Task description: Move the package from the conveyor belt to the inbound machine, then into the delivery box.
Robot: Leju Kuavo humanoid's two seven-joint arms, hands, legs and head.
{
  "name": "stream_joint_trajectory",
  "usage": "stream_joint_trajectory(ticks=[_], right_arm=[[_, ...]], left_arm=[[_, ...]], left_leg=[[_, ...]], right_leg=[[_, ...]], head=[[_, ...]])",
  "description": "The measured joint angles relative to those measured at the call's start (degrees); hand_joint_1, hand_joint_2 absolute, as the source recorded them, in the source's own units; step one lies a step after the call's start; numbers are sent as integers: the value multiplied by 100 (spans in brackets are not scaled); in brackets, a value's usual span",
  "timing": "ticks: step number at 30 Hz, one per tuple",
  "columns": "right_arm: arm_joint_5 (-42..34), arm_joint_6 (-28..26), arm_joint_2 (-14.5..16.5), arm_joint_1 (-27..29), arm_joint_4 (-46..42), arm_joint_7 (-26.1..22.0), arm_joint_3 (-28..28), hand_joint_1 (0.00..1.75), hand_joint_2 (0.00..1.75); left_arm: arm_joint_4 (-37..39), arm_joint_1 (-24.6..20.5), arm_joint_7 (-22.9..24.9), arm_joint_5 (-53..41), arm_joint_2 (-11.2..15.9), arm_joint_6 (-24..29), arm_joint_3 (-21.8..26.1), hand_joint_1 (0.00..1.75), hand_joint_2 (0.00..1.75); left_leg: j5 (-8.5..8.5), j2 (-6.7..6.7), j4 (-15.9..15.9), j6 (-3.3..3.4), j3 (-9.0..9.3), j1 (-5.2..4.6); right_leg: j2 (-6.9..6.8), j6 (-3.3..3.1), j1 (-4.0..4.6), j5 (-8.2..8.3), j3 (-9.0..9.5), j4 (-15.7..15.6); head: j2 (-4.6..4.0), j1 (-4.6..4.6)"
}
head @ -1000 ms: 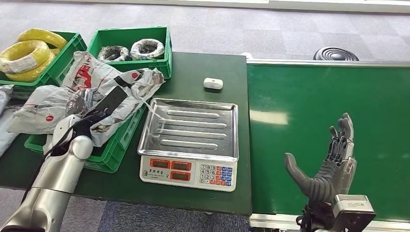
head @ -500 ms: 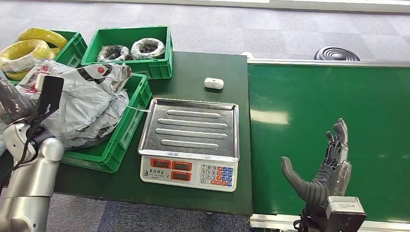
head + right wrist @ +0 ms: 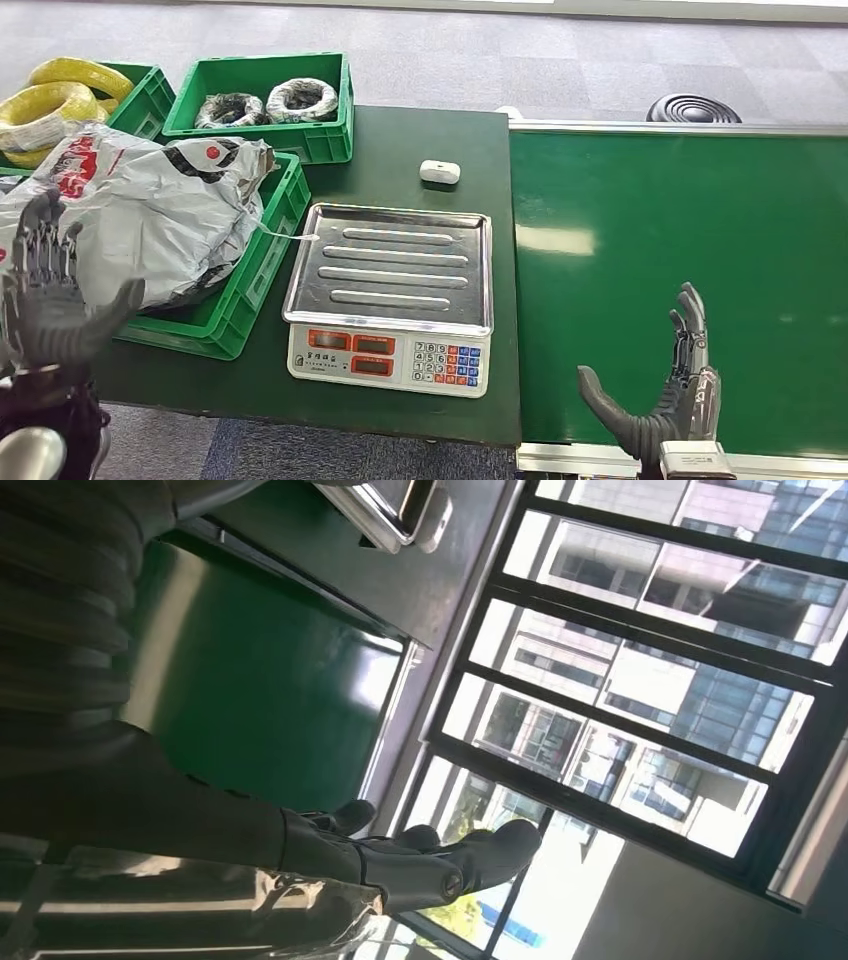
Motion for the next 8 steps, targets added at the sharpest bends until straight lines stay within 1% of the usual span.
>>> stream_joint_trajectory(ticks=[2, 4, 5, 7, 8], right_arm=[[-7, 26, -44, 131, -8, 74, 4, 0, 175], [-95, 23, -92, 251, -7, 151, 17, 0, 175], [-163, -2, -120, 314, -5, 171, 32, 0, 175], [-316, -118, -193, 424, 1, 180, 85, 0, 175], [-353, -154, -212, 448, 3, 178, 101, 0, 175]], left_arm=[[-405, 674, -153, -23, -55, 44, -17, 0, 175], [-654, 1291, -230, 139, -158, 2, 20, 0, 175], [-730, 1595, -304, 342, -243, -152, 73, 0, 175], [-843, 2149, -450, 768, -530, -719, 277, 0, 175], [-869, 2279, -484, 868, -613, -893, 339, 0, 175]], left_leg=[[-6, -2, -2, 0, -3, 0], [-12, -2, -4, 1, -2, 0], [-14, 0, -5, 1, -2, 1], [-15, -1, -4, 1, 1, 0], [-15, -2, -4, 1, 0, 0]], right_leg=[[-1, 2, 0, -7, 1, -1], [-1, 1, 0, -13, 6, -1], [-1, 1, 1, -15, 8, -2], [-2, 0, 0, -16, 7, -2], [-2, 0, 0, -16, 7, -2]], head=[[0, -1], [0, -1], [0, -1], [0, -1], [0, -2]])
